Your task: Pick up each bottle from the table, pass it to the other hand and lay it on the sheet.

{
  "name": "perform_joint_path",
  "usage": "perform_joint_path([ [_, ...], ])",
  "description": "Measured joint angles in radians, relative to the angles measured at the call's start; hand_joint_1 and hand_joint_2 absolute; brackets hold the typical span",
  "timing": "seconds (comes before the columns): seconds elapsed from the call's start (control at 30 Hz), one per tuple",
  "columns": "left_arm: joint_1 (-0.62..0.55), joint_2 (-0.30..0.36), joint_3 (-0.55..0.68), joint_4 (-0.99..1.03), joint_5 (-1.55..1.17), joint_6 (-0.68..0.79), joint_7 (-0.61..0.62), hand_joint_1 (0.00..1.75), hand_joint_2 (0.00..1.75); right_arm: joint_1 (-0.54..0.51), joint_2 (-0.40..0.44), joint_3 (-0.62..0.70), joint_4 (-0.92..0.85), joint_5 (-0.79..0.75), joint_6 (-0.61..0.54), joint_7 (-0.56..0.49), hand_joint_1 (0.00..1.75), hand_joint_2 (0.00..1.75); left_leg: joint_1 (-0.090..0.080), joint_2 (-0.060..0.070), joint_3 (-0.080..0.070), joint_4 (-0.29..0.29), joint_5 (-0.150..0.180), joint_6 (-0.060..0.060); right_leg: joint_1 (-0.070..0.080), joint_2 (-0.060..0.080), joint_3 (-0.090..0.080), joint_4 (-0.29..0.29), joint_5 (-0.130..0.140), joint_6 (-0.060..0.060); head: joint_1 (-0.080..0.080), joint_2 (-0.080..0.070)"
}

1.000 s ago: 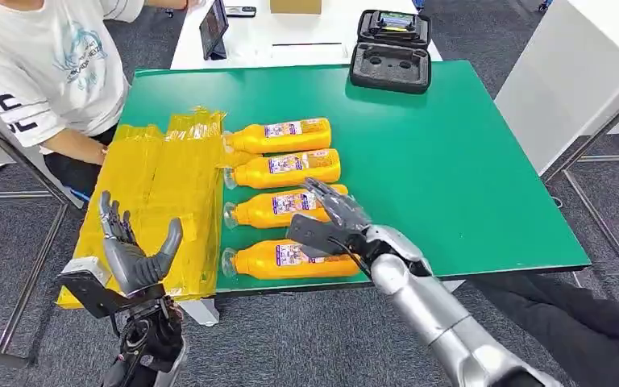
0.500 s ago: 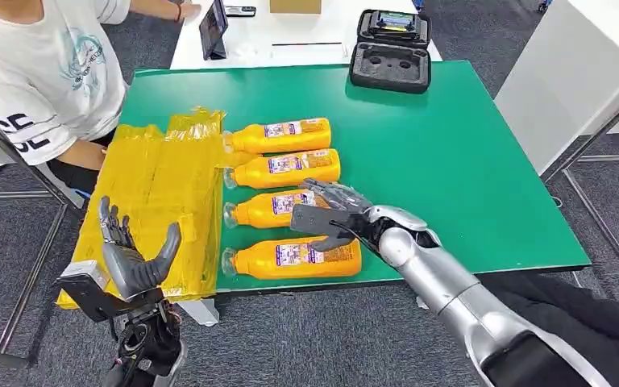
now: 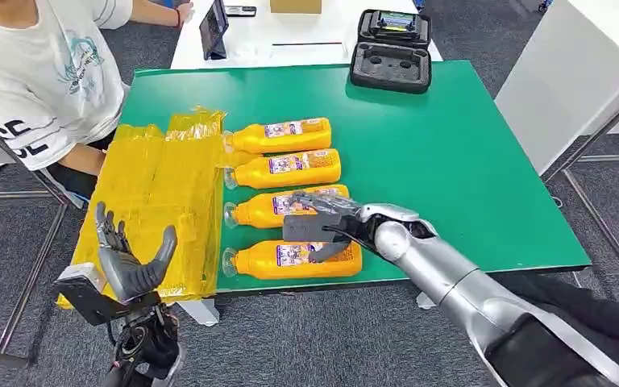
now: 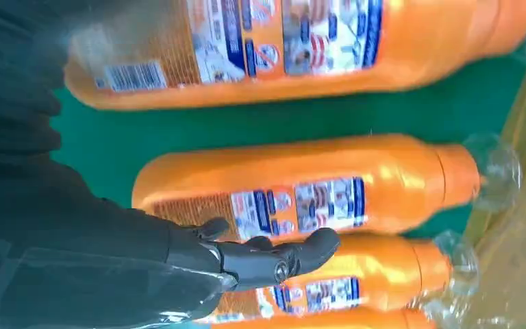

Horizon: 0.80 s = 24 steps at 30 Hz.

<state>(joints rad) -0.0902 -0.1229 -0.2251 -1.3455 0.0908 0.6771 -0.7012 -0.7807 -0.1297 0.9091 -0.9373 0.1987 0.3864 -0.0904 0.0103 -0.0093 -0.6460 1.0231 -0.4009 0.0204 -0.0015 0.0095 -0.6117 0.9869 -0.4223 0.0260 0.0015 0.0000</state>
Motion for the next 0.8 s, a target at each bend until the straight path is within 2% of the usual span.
perform_joint_path([
  [0.8, 0.036, 0.002, 0.023, -0.019, -0.002, 0.000, 0.000, 0.00, 1.75, 0.009, -0.031, 0.102, 0.006, 0.017, -0.011, -0.022, 0.00, 1.75, 0.000, 0.000, 0.000, 0.000, 0.000, 0.000, 0.000, 0.000, 0.000, 0.000, 0.000, 0.000, 0.000, 0.000],
])
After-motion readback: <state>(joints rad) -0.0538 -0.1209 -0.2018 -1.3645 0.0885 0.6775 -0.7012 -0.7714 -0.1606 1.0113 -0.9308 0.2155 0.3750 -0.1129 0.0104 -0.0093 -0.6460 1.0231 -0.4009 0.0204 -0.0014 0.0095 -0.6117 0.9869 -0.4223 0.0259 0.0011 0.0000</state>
